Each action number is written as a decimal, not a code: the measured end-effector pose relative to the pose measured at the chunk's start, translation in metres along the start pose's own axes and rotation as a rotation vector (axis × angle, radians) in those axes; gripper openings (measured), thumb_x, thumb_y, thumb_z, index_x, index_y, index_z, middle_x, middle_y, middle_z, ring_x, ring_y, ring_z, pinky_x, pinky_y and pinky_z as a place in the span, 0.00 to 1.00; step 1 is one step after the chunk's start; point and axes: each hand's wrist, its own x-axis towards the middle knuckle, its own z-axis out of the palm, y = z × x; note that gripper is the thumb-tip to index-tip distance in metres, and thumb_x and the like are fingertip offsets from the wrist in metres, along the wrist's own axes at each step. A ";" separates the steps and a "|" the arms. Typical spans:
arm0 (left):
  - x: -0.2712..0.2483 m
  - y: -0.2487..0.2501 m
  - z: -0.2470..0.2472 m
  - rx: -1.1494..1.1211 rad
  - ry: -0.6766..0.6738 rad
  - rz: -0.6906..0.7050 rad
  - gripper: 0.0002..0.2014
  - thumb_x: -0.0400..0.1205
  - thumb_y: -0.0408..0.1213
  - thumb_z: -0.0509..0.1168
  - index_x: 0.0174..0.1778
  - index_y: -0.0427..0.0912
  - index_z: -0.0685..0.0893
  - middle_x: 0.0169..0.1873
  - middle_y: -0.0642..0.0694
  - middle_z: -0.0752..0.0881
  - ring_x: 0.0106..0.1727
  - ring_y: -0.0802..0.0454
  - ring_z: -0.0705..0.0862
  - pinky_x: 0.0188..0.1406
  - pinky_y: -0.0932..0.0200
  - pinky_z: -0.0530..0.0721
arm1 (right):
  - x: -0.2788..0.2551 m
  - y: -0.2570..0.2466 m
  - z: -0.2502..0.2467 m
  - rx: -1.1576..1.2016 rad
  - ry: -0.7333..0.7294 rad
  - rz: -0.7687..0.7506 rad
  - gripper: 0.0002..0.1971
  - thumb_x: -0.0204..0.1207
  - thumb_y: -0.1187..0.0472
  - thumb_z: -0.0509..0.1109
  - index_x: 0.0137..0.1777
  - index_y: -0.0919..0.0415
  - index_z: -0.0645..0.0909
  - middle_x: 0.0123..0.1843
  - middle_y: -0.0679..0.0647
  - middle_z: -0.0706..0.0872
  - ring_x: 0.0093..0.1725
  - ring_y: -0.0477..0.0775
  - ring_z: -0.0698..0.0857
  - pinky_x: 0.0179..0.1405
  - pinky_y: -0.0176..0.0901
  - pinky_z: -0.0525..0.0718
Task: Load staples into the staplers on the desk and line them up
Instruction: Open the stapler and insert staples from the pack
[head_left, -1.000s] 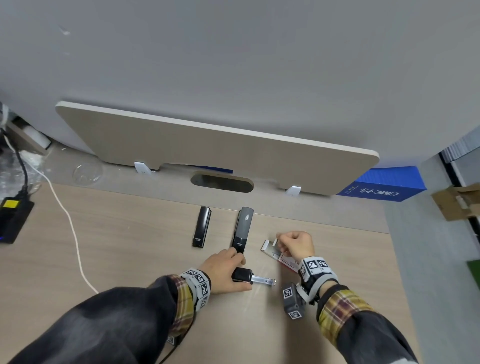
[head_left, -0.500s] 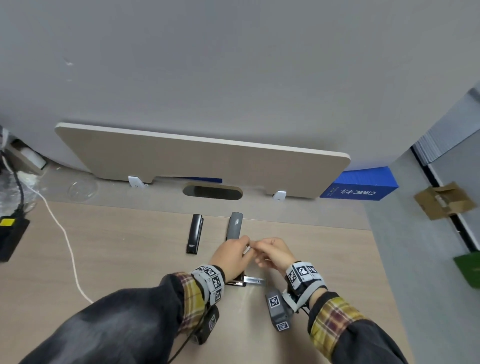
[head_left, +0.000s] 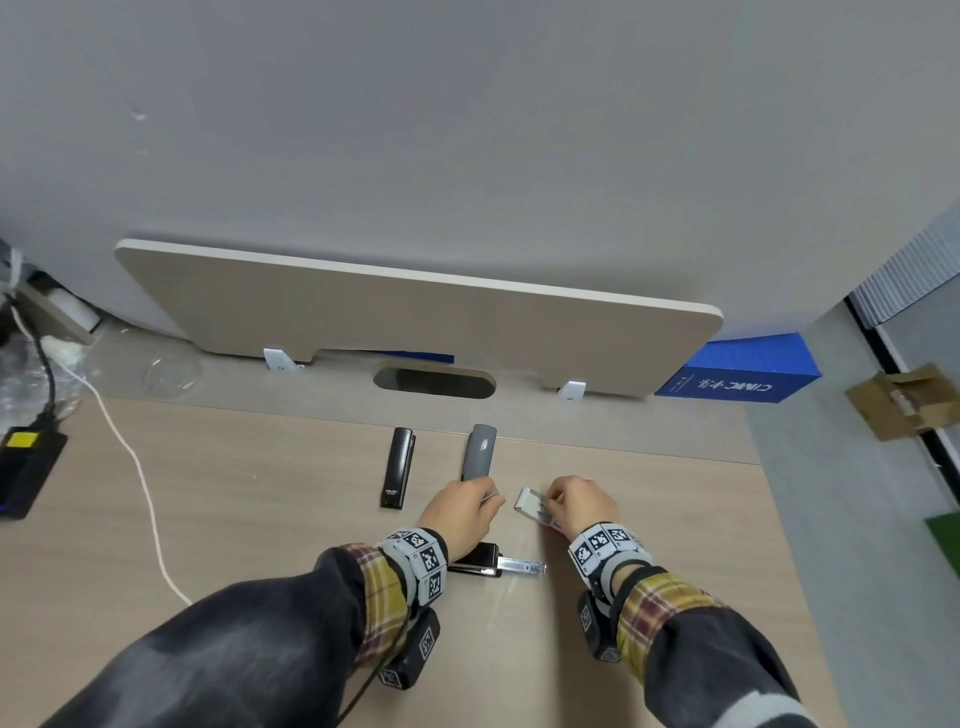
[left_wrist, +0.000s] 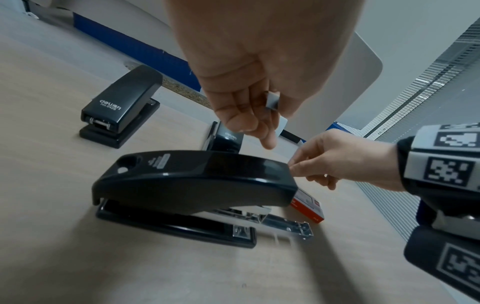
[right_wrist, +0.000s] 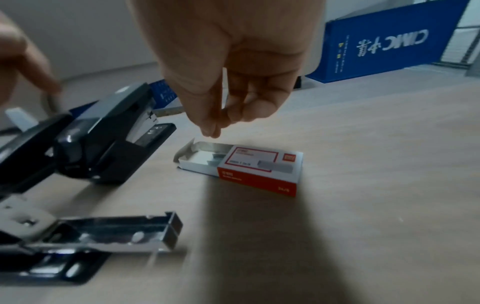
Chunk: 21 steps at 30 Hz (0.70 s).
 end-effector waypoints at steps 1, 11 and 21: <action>0.002 0.000 0.000 -0.002 -0.006 -0.003 0.12 0.84 0.46 0.59 0.43 0.44 0.82 0.33 0.43 0.88 0.38 0.43 0.86 0.45 0.47 0.86 | 0.003 -0.003 0.001 -0.066 -0.012 -0.037 0.06 0.74 0.55 0.66 0.44 0.52 0.84 0.46 0.51 0.88 0.48 0.59 0.86 0.41 0.42 0.79; 0.011 -0.004 -0.003 -0.023 -0.006 -0.034 0.12 0.83 0.46 0.59 0.43 0.44 0.83 0.33 0.46 0.87 0.39 0.44 0.85 0.44 0.51 0.85 | 0.024 -0.011 0.014 -0.358 -0.038 -0.220 0.10 0.77 0.62 0.61 0.52 0.56 0.83 0.54 0.55 0.87 0.55 0.61 0.86 0.48 0.45 0.81; 0.007 -0.003 0.000 -0.024 -0.004 -0.046 0.12 0.82 0.46 0.60 0.44 0.43 0.84 0.35 0.46 0.86 0.41 0.44 0.85 0.44 0.54 0.84 | 0.020 -0.010 0.015 -0.221 0.019 -0.224 0.06 0.76 0.61 0.60 0.47 0.57 0.78 0.51 0.57 0.87 0.52 0.63 0.85 0.44 0.45 0.79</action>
